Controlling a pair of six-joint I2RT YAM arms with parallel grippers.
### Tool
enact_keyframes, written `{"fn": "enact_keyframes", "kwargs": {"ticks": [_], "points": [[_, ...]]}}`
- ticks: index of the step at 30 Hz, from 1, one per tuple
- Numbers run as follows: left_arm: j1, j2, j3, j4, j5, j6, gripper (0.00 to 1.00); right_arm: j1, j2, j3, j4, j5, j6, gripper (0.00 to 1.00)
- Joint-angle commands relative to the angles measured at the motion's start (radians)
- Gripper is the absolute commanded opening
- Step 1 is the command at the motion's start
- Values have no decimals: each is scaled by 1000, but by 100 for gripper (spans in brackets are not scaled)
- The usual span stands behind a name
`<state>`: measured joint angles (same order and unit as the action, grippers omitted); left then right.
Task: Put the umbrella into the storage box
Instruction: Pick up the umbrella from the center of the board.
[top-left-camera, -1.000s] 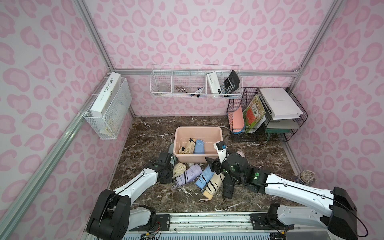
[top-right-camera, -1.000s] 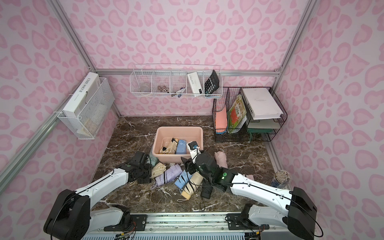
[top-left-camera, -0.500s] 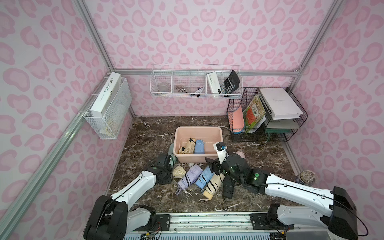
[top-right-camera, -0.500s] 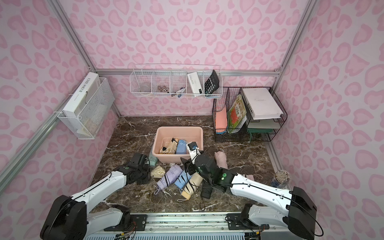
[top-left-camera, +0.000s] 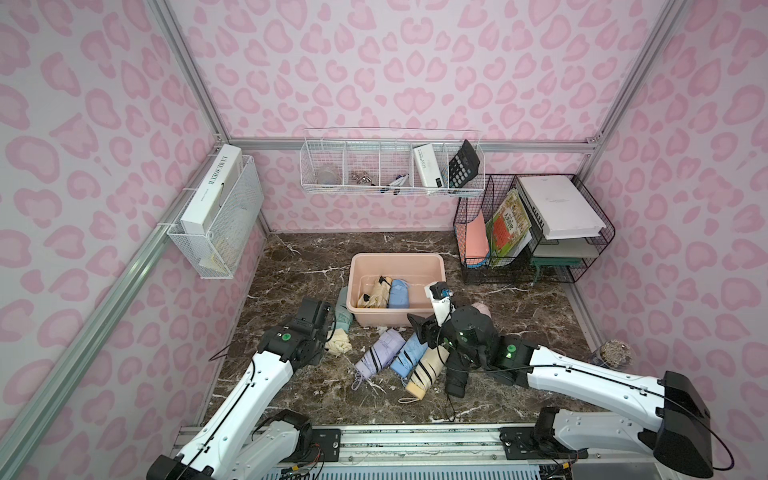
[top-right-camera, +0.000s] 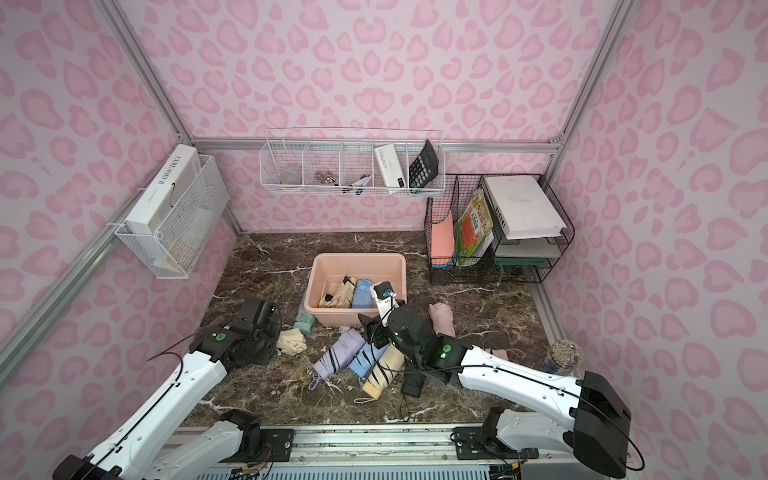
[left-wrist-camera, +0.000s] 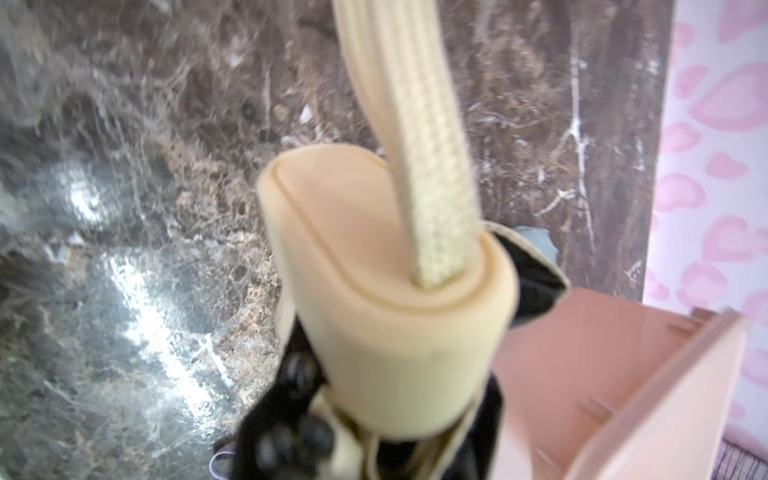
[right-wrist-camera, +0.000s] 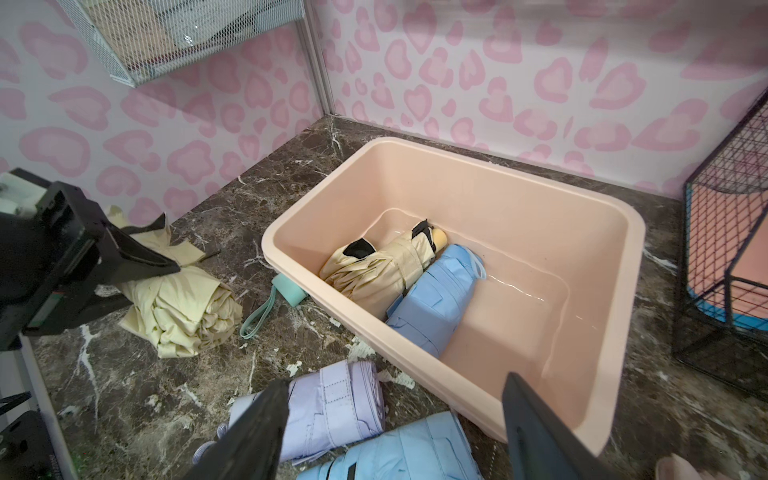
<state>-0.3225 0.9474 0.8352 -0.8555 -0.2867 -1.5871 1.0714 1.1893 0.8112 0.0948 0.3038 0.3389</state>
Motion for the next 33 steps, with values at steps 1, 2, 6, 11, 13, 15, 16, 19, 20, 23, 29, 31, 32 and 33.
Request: {"fn": "enact_keyframes", "kwargs": {"ticks": [1, 2, 6, 11, 13, 15, 16, 19, 20, 23, 29, 31, 32, 33], "points": [[1, -12, 83, -48, -57, 297, 0, -10, 7, 26, 9, -37, 6, 74], [0, -12, 110, -43, -48, 348, 0, -19, 9, 38, 0, -55, 7, 74], [-1, 10, 221, -4, 38, 577, 0, -74, 26, 97, -61, -140, 17, 74], [-12, 111, 375, 5, 168, 783, 0, -165, 68, 210, -219, -215, 36, 74], [-45, 167, 444, -3, 188, 848, 0, -214, 94, 268, -308, -249, 54, 74], [-86, 220, 502, -10, 193, 904, 0, -254, 112, 310, -376, -269, 58, 74], [-108, 248, 532, -8, 197, 933, 0, -270, 120, 325, -402, -273, 57, 74], [-160, 339, 607, 1, 218, 1001, 0, -314, 115, 332, -432, -279, 53, 74], [-175, 377, 644, 4, 226, 1026, 0, -332, 109, 326, -432, -284, 55, 74], [-217, 482, 735, 7, 240, 1125, 0, -388, 92, 296, -414, -306, 63, 74], [-276, 686, 877, -22, 244, 1245, 0, -492, 89, 277, -397, -348, 62, 74], [-290, 751, 917, -41, 233, 1262, 0, -521, 86, 271, -385, -358, 58, 74], [-297, 780, 933, -49, 223, 1270, 0, -537, 83, 265, -376, -364, 57, 74], [-303, 805, 943, -51, 213, 1277, 0, -552, 82, 260, -366, -373, 56, 74]]}}
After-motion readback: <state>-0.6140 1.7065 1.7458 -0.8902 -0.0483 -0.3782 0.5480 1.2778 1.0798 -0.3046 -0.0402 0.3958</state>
